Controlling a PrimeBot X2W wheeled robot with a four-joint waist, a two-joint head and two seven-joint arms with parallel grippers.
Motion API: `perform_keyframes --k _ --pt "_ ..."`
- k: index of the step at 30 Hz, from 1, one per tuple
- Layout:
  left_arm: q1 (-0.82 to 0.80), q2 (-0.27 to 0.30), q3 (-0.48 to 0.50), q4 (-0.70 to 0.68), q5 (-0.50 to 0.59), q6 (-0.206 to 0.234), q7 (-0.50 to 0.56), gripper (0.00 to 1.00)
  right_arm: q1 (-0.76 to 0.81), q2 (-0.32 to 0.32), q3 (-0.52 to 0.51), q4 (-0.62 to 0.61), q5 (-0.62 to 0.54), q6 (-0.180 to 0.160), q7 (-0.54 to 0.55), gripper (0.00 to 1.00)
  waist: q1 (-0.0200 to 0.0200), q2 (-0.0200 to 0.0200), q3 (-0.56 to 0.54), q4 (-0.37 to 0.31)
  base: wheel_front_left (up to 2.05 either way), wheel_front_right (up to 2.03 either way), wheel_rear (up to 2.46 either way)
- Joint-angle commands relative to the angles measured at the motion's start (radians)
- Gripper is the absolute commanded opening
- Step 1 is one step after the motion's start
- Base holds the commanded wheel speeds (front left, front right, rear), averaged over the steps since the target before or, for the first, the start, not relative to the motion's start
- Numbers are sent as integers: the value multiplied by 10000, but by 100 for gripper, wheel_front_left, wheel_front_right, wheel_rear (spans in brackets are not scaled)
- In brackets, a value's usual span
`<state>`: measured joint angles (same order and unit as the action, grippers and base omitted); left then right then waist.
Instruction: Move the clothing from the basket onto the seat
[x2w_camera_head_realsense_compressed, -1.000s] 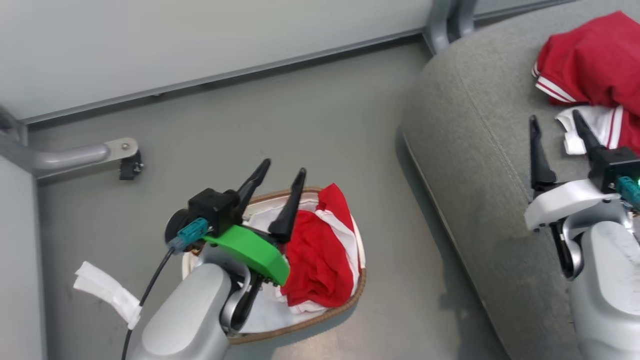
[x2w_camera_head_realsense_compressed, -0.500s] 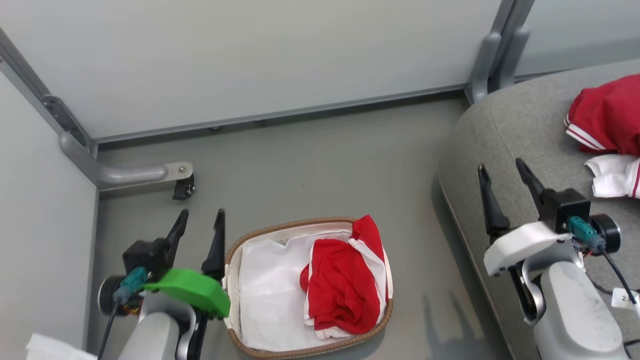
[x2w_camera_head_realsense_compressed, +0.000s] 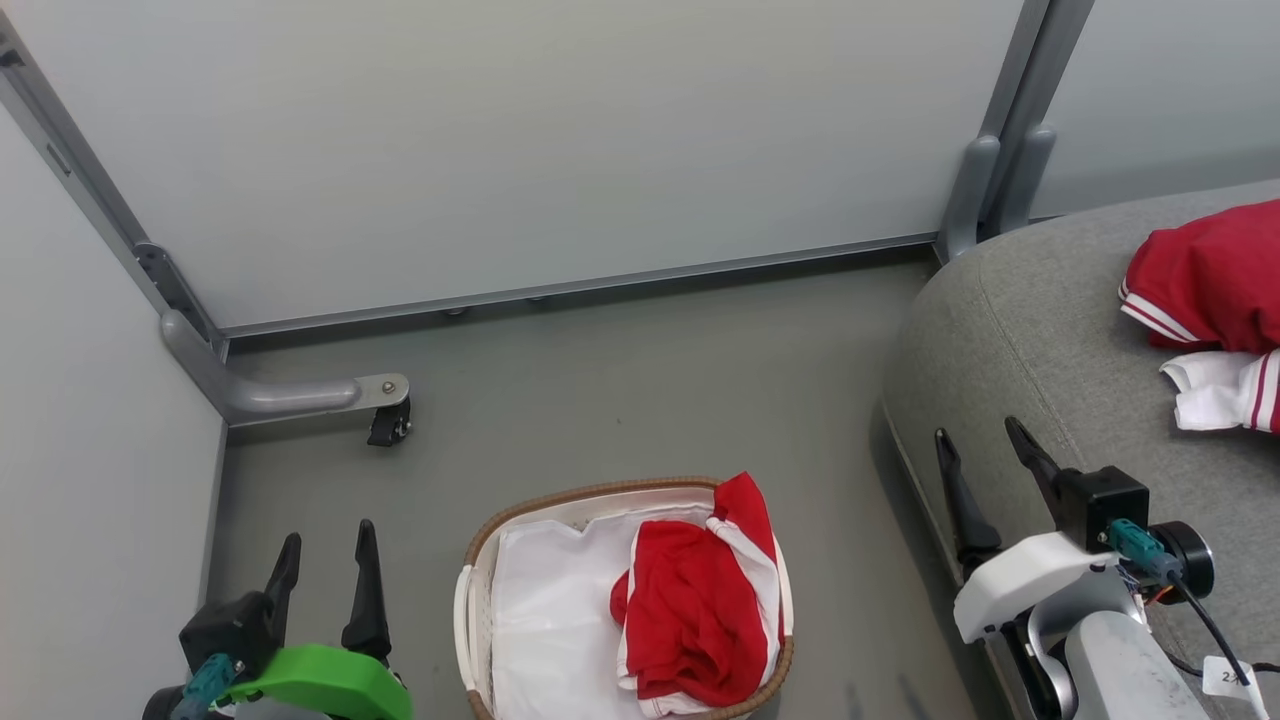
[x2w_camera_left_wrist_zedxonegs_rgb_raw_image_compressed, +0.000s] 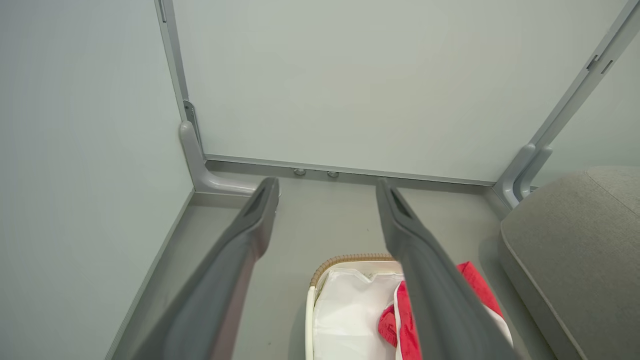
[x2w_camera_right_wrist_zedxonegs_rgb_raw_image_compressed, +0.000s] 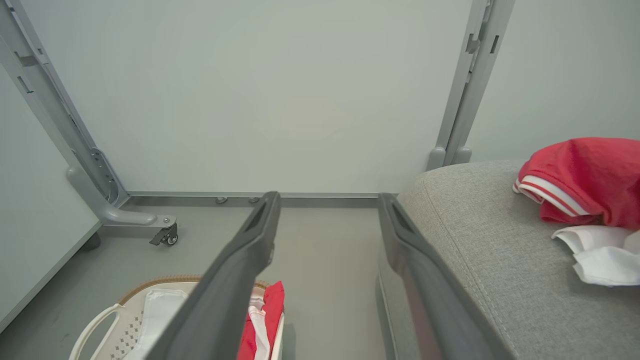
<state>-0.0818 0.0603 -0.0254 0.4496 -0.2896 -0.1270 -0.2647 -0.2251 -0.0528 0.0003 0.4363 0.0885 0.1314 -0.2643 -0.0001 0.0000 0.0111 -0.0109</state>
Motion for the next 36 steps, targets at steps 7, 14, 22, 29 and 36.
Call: perform_keyframes --k 7,14,22,29,36 --pt "551 -80 316 -298 200 -45 5 100 391 -8 0 -24 65 -14 -2 100 1 0 -100 -59 0 0 0" --pt "409 -88 47 -354 -154 -43 5 100 163 -3 87 -35 95 -14 -2 100 1 0 69 -174 0 0 0" --pt "-635 -85 -786 -387 -409 -45 5 100 -669 -3 369 -554 219 -14 -2 100 1 0 1469 -466 0 0 0" --pt "-2073 -72 -1559 -212 -590 -44 6 100 -1840 -2 832 -1226 417 -14 -2 100 1 0 3138 -1090 0 0 0" --pt "-3314 -41 -2236 229 -473 -43 6 100 -2662 6 1048 -1914 861 -14 -2 100 1 0 4514 -1756 0 0 0"
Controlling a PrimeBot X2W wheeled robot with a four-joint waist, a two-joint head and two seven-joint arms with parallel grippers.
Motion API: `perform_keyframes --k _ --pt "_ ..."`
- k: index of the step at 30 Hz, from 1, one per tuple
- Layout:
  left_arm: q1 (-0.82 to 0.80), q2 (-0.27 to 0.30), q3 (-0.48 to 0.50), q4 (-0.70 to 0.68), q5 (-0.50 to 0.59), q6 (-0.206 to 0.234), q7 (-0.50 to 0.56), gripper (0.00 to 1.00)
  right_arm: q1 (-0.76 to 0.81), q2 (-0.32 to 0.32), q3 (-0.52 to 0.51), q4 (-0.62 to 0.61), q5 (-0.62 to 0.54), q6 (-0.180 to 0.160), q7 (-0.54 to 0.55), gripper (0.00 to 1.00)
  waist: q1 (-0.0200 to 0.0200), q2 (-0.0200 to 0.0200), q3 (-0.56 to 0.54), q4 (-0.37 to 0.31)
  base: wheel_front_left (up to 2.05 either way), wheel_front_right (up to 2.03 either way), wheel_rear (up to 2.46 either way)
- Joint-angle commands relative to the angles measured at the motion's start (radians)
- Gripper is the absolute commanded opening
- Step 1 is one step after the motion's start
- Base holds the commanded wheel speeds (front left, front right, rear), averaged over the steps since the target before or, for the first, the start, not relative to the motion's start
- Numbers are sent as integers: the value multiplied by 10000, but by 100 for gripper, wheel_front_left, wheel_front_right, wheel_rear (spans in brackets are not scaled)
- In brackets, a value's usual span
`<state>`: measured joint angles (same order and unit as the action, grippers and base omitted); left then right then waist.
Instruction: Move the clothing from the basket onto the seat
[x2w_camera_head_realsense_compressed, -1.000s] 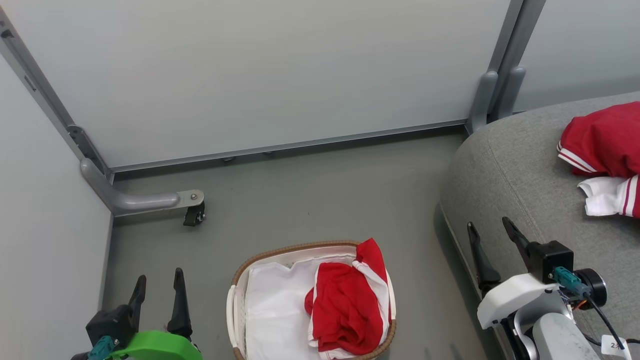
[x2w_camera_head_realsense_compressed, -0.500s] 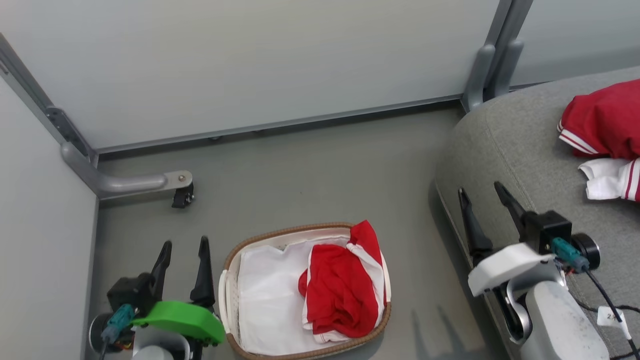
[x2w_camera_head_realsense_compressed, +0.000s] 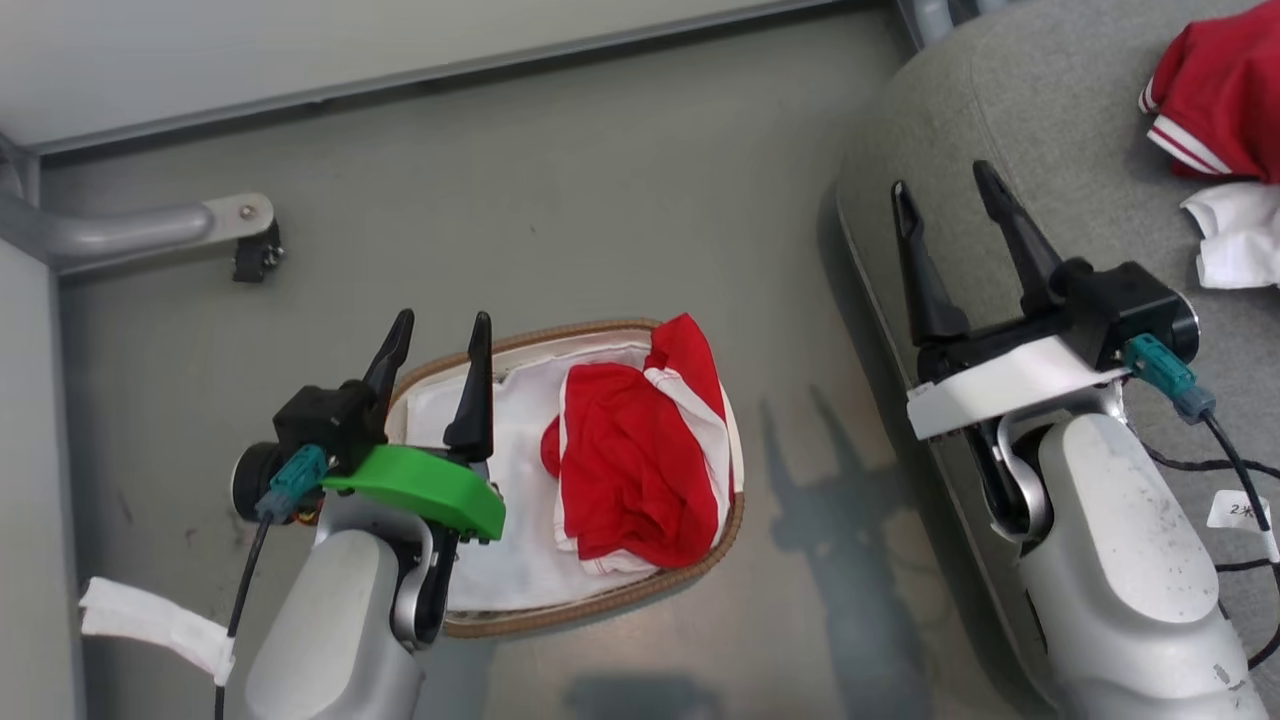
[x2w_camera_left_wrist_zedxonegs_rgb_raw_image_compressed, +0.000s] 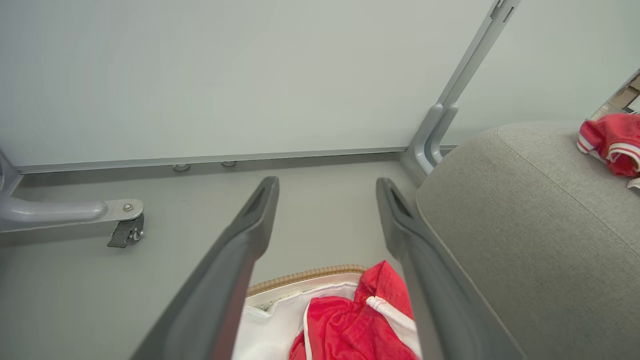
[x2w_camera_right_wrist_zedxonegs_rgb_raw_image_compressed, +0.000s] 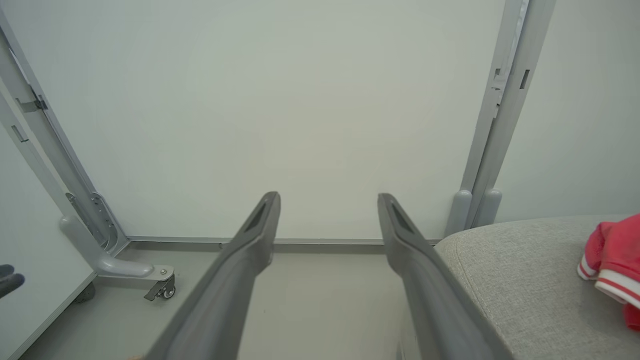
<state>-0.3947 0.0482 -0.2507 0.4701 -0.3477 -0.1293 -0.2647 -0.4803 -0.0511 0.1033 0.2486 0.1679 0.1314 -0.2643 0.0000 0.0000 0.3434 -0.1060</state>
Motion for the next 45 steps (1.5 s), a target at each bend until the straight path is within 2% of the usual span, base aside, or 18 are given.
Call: perform_keyframes --k 1,11,24,32,38,45 --pt "-393 126 -41 127 96 -20 4 100 -224 -6 83 -134 141 -14 -2 100 0 0 1431 -925 0 0 0" --pt "-2354 601 -845 1518 -142 -21 7 100 -1103 -10 469 -916 391 -14 -2 100 0 0 3288 -1607 0 0 0" --pt "-4279 979 -2471 4036 -1466 -21 7 100 -1498 -9 661 -1626 732 -14 -2 100 0 0 4964 -1923 0 0 0" --pt "-5022 1110 -3556 5570 -2533 -21 55 100 -1643 -15 759 -1985 917 -14 -2 100 0 0 5569 -2103 0 0 0" --pt "-5340 1151 -4210 6155 -3637 -21 399 100 -1471 -14 749 -2205 898 -14 -2 100 0 0 5759 -2007 0 0 0" --pt "-5541 1331 -4946 6598 -4432 -20 933 100 -1379 -16 723 -2358 869 -14 -2 100 0 0 5864 -1903 0 0 0"
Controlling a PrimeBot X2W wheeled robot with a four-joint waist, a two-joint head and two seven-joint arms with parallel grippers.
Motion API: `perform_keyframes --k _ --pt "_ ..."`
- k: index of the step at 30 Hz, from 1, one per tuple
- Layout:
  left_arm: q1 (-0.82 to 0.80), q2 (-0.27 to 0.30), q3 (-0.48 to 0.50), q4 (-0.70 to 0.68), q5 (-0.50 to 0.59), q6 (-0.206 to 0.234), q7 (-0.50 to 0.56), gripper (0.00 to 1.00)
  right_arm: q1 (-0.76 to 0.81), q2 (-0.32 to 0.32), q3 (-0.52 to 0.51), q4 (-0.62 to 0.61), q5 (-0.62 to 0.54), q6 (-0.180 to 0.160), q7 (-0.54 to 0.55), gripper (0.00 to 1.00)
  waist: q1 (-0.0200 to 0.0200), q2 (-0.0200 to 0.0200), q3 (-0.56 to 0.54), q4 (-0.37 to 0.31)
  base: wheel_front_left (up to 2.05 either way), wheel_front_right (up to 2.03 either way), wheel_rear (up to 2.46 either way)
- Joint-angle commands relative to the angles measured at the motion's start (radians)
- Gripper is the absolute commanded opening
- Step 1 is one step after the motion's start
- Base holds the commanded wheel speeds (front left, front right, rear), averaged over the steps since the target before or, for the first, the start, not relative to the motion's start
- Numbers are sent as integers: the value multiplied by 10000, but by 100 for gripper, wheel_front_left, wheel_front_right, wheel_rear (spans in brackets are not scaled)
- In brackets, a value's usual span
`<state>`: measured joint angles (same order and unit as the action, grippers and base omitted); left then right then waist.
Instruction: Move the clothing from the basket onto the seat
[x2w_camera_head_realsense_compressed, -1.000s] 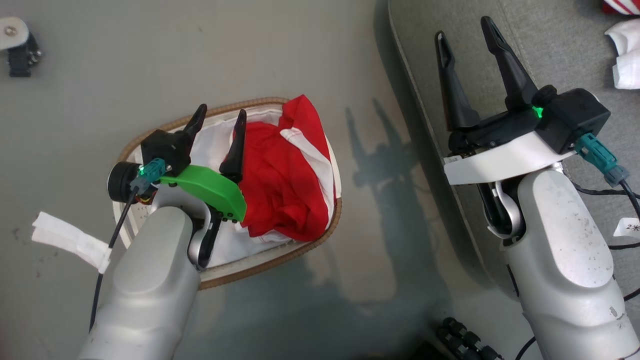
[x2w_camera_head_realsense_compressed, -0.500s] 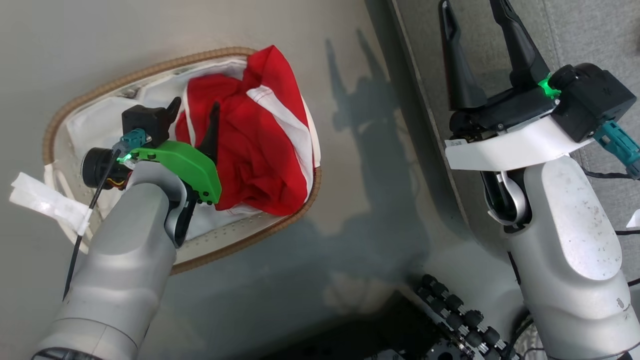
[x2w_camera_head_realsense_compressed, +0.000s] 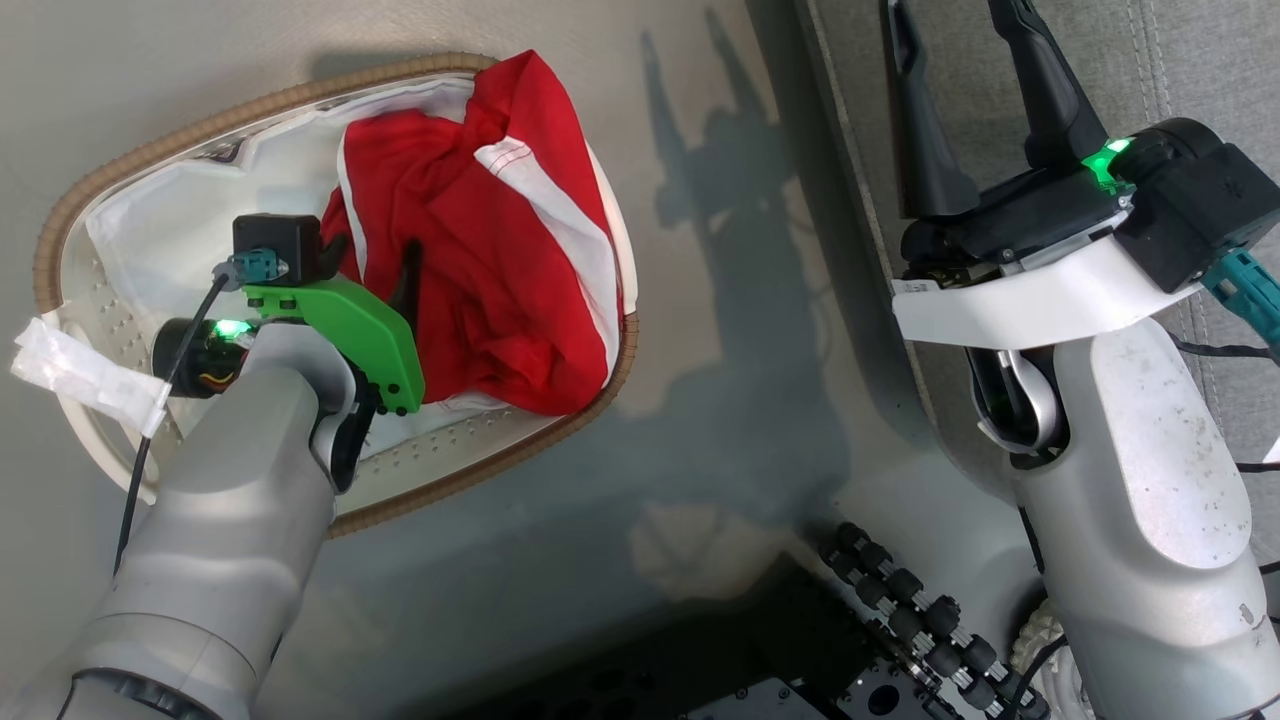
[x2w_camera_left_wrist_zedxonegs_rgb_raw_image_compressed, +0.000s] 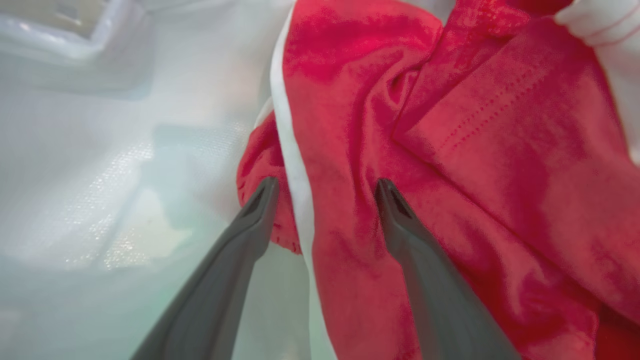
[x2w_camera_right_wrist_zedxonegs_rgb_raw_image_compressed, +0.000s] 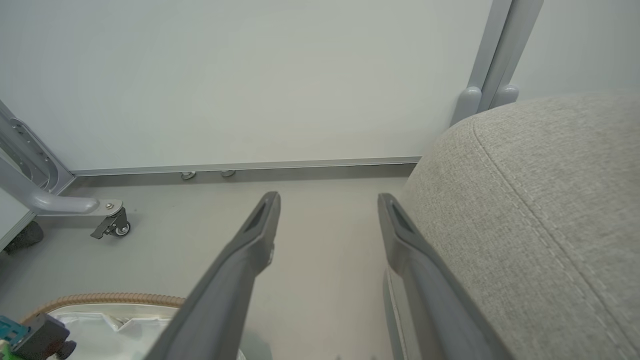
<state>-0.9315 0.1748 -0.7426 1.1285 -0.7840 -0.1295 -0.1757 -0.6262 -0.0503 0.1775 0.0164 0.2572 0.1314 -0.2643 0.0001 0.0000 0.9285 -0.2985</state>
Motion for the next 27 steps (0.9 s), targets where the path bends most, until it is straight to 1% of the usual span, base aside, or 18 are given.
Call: perform_keyframes --k 1,9,12,15,16,17,18,21,27 --pt "-149 56 -98 41 -182 -18 127 100 89 -24 -26 -52 -33 -14 -2 100 -1 0 20 36 0 0 0" --pt "187 36 -1005 -670 -1510 -18 1107 100 106 -25 -1 -74 -104 -14 -2 100 -1 0 59 129 0 0 0" --pt "288 100 -1455 -1096 -2080 -20 1491 100 103 -23 -34 -65 -138 -14 -2 100 -1 0 59 160 0 0 0" --pt "300 222 -1912 -1437 -2508 -18 1626 100 85 -23 -71 -53 -161 -14 -2 100 -1 0 56 186 0 0 0" --pt "289 256 -2082 -1497 -2635 -18 1610 64 60 -23 -79 -49 -158 -14 -2 100 -1 0 54 188 0 0 0" --pt "269 267 -2253 -1584 -2683 -20 1583 37 35 -23 -90 -37 -154 -14 -2 100 -1 0 47 190 0 0 0" --pt "228 304 -2393 -1631 -2807 -18 1477 0 -3 -23 -107 -24 -145 -14 -2 100 -1 0 37 193 0 0 0" --pt "105 415 -2794 -1685 -3045 -18 1319 0 -114 -23 -114 27 -85 -14 -2 100 -1 0 2 179 0 0 0" --pt "139 713 -3285 -1692 -3622 -20 812 0 -312 -26 49 194 306 -14 -2 100 -1 0 -363 -95 0 0 0"
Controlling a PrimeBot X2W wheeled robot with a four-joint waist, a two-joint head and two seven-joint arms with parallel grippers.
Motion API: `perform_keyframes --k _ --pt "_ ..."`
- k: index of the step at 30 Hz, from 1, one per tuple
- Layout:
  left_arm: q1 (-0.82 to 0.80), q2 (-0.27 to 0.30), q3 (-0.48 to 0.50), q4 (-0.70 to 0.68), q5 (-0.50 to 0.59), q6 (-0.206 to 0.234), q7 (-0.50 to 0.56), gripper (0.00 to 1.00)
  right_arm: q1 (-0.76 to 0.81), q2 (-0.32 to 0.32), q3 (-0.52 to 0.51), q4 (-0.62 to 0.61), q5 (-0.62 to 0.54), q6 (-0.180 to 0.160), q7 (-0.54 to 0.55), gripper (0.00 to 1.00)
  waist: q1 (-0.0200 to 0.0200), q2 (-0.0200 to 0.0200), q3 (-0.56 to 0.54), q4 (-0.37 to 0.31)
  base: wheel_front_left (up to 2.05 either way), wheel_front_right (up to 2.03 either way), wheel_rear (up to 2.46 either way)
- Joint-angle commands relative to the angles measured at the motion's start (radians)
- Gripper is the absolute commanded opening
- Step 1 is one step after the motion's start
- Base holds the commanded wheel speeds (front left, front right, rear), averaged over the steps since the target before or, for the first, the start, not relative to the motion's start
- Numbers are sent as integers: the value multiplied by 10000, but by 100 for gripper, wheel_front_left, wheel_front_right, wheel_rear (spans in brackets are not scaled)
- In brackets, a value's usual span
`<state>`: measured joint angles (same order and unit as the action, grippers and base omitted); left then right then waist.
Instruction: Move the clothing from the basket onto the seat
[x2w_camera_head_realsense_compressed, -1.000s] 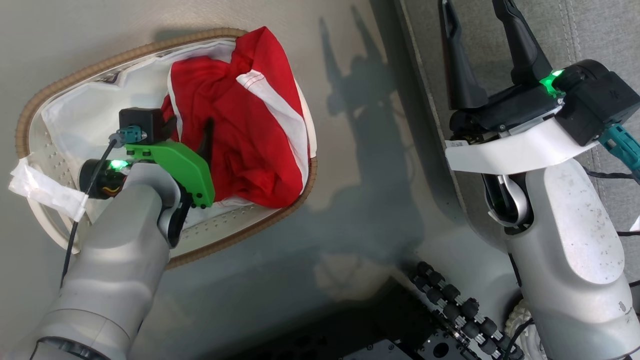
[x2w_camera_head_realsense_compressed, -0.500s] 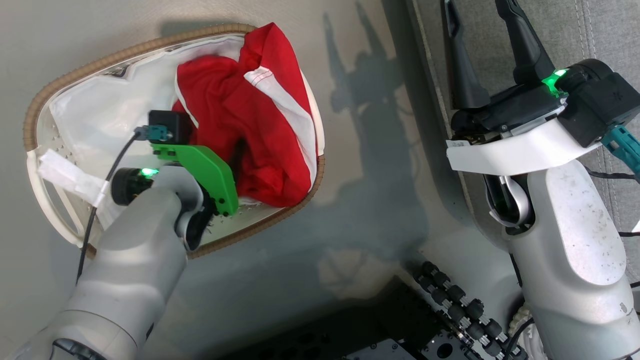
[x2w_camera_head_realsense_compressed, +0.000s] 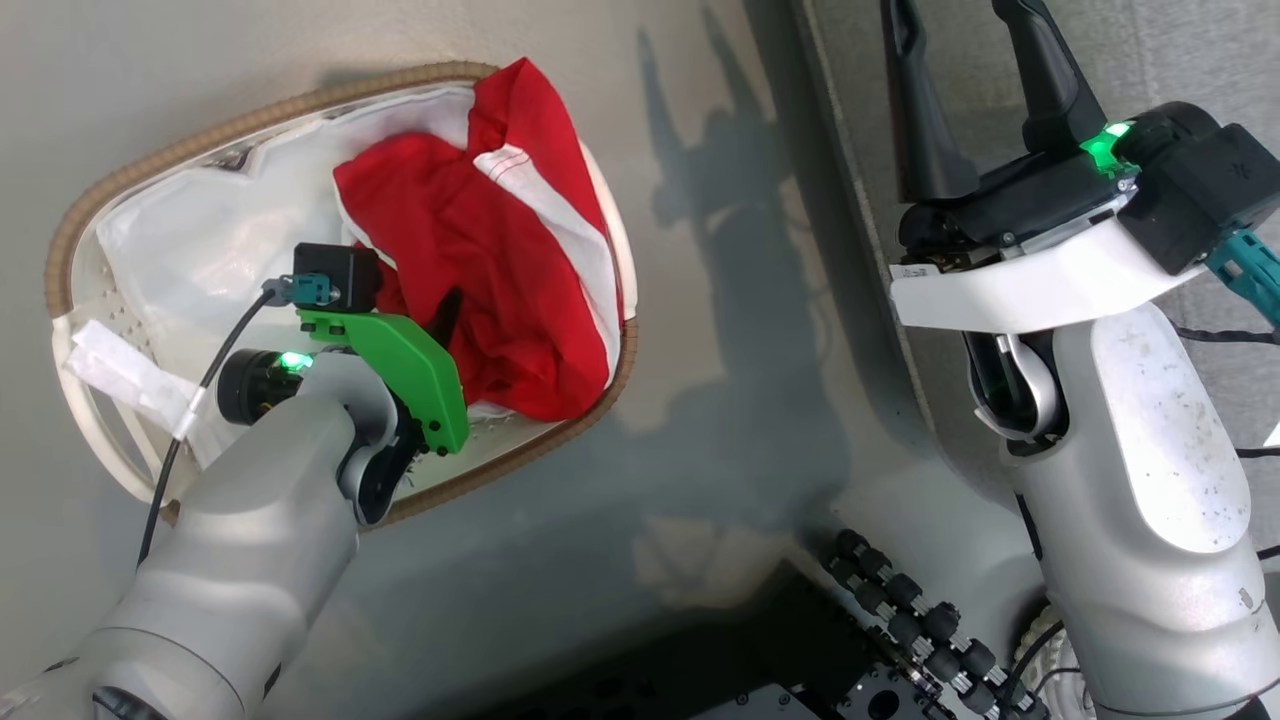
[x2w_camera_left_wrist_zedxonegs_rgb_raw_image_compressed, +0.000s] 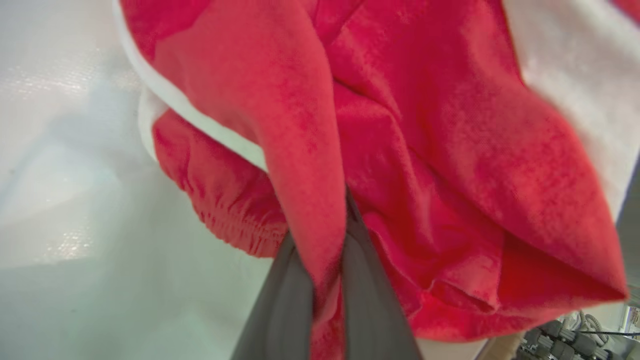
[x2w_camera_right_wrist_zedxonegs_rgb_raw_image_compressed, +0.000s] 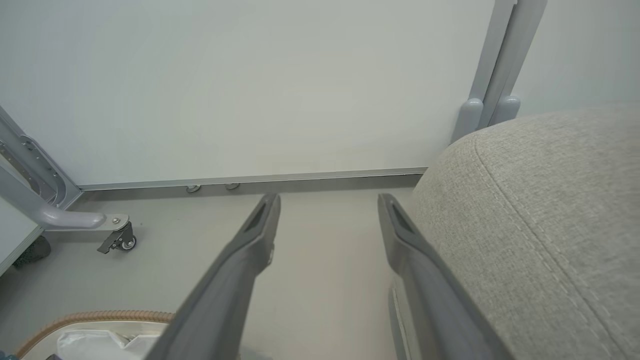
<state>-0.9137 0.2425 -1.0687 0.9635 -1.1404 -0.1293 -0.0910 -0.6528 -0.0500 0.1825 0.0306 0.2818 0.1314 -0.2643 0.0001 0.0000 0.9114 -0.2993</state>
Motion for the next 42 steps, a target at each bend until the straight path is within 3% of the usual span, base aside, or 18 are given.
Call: perform_keyframes --k 1,16,26,42 --pt "-11 79 -126 -73 -140 -20 -145 0 -54 -29 29 92 114 -14 -2 100 -1 0 -307 -86 0 0 0" --pt "764 -34 -1248 -599 -1240 -20 -1380 0 542 -32 16 1100 -233 -14 -2 100 -1 0 -2516 507 0 0 0" --pt "1384 -135 -1528 -1134 -1262 -22 -1757 0 1323 -36 -2 1944 -479 -14 -1 100 -1 0 -4311 1144 0 0 0" --pt "2862 -296 866 -2642 867 -22 -1748 0 2729 -38 -267 2749 -722 -14 -1 100 -1 0 -6573 2025 0 0 0"
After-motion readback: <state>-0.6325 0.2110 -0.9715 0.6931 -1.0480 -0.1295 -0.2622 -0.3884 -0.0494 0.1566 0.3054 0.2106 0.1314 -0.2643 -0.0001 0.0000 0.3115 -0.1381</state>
